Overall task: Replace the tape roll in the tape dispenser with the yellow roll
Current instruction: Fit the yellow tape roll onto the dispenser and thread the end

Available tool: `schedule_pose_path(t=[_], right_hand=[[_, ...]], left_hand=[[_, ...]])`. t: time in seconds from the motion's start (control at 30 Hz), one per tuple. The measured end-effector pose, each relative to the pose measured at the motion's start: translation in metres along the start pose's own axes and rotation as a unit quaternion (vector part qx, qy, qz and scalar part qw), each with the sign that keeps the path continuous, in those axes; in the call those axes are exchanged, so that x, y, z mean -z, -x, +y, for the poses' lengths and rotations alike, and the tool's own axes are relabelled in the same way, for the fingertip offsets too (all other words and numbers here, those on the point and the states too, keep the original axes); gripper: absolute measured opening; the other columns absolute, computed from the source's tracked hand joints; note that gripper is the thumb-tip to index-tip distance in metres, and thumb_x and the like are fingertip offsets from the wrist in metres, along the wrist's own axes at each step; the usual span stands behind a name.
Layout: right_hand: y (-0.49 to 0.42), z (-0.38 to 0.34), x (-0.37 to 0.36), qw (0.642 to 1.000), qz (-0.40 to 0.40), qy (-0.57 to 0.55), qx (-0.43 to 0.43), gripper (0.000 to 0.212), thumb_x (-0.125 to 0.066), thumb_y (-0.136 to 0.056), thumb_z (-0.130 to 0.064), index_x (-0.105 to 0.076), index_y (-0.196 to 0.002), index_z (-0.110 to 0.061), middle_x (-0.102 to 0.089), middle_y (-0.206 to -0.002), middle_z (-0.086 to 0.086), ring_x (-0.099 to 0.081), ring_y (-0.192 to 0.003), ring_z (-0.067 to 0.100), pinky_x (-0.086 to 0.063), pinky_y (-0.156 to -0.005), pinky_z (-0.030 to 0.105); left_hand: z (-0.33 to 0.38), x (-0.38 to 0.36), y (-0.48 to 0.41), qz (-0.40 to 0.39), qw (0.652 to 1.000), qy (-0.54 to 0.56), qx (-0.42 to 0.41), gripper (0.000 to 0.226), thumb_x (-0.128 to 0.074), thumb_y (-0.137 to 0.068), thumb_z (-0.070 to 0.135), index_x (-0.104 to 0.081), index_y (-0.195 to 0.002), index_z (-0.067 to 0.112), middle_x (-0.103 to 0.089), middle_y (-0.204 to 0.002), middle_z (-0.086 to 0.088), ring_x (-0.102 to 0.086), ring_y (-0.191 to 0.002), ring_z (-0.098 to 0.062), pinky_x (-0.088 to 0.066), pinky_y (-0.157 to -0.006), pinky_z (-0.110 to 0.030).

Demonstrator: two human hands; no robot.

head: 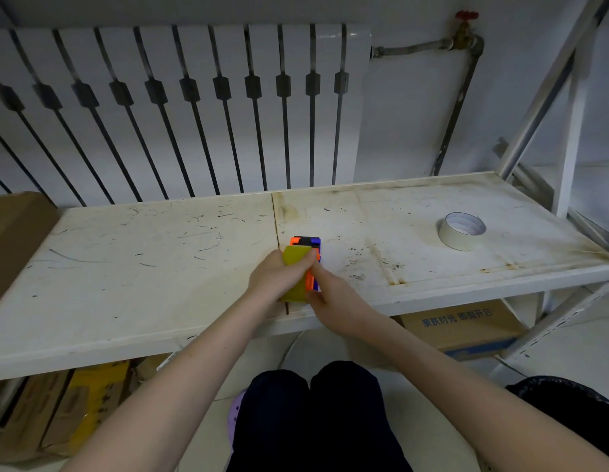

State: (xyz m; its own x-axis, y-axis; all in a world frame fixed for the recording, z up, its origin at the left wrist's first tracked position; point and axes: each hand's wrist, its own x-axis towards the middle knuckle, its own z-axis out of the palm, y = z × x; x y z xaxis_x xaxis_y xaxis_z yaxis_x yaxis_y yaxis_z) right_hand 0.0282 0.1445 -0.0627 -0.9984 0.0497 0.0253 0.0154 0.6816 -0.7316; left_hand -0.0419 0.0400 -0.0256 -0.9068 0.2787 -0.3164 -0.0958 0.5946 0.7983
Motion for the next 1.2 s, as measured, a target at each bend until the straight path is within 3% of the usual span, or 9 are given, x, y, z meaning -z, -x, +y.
schedule_pose_path(t=[0.1, 0.37, 0.47, 0.63, 0.73, 0.87, 1.0, 1.1, 1.2], right_hand=[[0.009, 0.009, 0.006, 0.999, -0.011, -0.040, 0.028, 0.059, -0.045, -0.090, -0.005, -0.029, -0.144, -0.024, -0.060, -0.119, 0.007, -0.059, -0.075, 0.017, -0.051, -0.081, 0.039], [0.000, 0.012, 0.024, 0.981, 0.170, -0.057, -0.066, 0.033, -0.043, -0.089, 0.007, -0.062, -0.113, -0.004, -0.067, -0.111, 0.010, -0.064, -0.102, 0.023, -0.046, -0.084, 0.022], [-0.008, 0.007, 0.022, 0.986, 0.143, -0.036, -0.080, 0.028, -0.046, -0.094, -0.004, -0.063, -0.117, -0.005, -0.068, -0.113, 0.013, -0.062, -0.103, 0.024, -0.043, -0.082, 0.020], [-0.013, 0.001, 0.018, 0.989, 0.094, -0.025, -0.113, 0.031, -0.042, -0.096, -0.015, -0.063, -0.105, 0.006, -0.065, -0.098, 0.029, -0.052, -0.072, 0.029, -0.038, -0.065, 0.030], [-0.007, -0.008, 0.018, 0.988, 0.121, -0.016, -0.097, 0.028, -0.045, -0.094, -0.015, -0.066, -0.101, 0.003, -0.067, -0.092, 0.026, -0.061, -0.082, 0.038, -0.048, -0.068, 0.038], [0.001, -0.022, 0.017, 0.983, 0.166, 0.022, -0.074, 0.025, -0.049, -0.092, -0.013, -0.069, -0.108, -0.010, -0.071, -0.099, 0.015, -0.066, -0.092, 0.027, -0.055, -0.081, 0.039], [0.000, -0.025, 0.020, 0.980, 0.184, 0.025, -0.071, 0.023, -0.053, -0.087, -0.009, -0.070, -0.101, -0.008, -0.073, -0.093, 0.012, -0.067, -0.086, 0.025, -0.056, -0.078, 0.037], [-0.004, -0.023, 0.024, 0.979, 0.183, 0.009, -0.094, 0.021, -0.050, -0.083, -0.006, -0.071, -0.084, -0.003, -0.070, -0.076, 0.012, -0.061, -0.066, 0.022, -0.052, -0.064, 0.035], [-0.006, -0.021, 0.029, 0.976, 0.176, -0.006, -0.125, 0.026, -0.048, -0.079, -0.006, -0.050, -0.053, -0.004, -0.042, -0.049, 0.005, -0.033, -0.047, 0.015, -0.030, -0.044, 0.025]], left_hand=[[0.000, 0.003, -0.003, 0.016, 1.000, -0.021, 0.006, 0.057, -0.062, -0.071, 0.065, -0.056, -0.098, 0.015, -0.064, -0.102, -0.007, -0.062, -0.098, -0.028, -0.053, -0.090, -0.046], [-0.005, 0.017, 0.001, -0.090, 0.995, 0.020, -0.023, 0.015, -0.070, -0.080, 0.018, -0.058, -0.088, 0.019, -0.061, -0.097, -0.006, -0.058, -0.083, -0.019, -0.047, -0.063, -0.026], [-0.008, 0.022, 0.002, -0.110, 0.993, 0.022, -0.022, 0.037, -0.070, -0.078, 0.007, -0.056, -0.112, 0.007, -0.059, -0.104, -0.009, -0.055, -0.092, -0.022, -0.045, -0.069, -0.028], [-0.018, 0.028, 0.004, -0.142, 0.989, 0.028, -0.030, 0.046, -0.071, -0.076, 0.002, -0.051, -0.117, 0.010, -0.058, -0.111, -0.011, -0.055, -0.102, -0.026, -0.047, -0.079, -0.032], [-0.023, 0.030, 0.006, -0.146, 0.988, 0.036, -0.038, 0.045, -0.070, -0.076, -0.001, -0.051, -0.115, 0.012, -0.059, -0.112, -0.012, -0.056, -0.106, -0.028, -0.047, -0.087, -0.037], [-0.022, 0.028, 0.009, -0.143, 0.987, 0.029, -0.062, 0.042, -0.071, -0.075, -0.001, -0.052, -0.110, 0.013, -0.058, -0.107, -0.009, -0.055, -0.100, -0.025, -0.047, -0.080, -0.032], [-0.018, 0.025, 0.009, -0.134, 0.988, 0.000, -0.077, 0.041, -0.073, -0.073, 0.002, -0.053, -0.107, 0.013, -0.058, -0.108, -0.010, -0.056, -0.106, -0.028, -0.047, -0.090, -0.040], [-0.015, 0.023, 0.009, -0.129, 0.988, -0.028, -0.086, 0.041, -0.074, -0.073, 0.005, -0.053, -0.107, 0.013, -0.058, -0.108, -0.009, -0.055, -0.104, -0.026, -0.047, -0.088, -0.038], [-0.012, 0.019, 0.011, -0.107, 0.987, -0.067, -0.095, 0.042, -0.077, -0.069, 0.010, -0.057, -0.106, 0.013, -0.062, -0.109, -0.011, -0.058, -0.103, -0.029, -0.050, -0.090, -0.044]])
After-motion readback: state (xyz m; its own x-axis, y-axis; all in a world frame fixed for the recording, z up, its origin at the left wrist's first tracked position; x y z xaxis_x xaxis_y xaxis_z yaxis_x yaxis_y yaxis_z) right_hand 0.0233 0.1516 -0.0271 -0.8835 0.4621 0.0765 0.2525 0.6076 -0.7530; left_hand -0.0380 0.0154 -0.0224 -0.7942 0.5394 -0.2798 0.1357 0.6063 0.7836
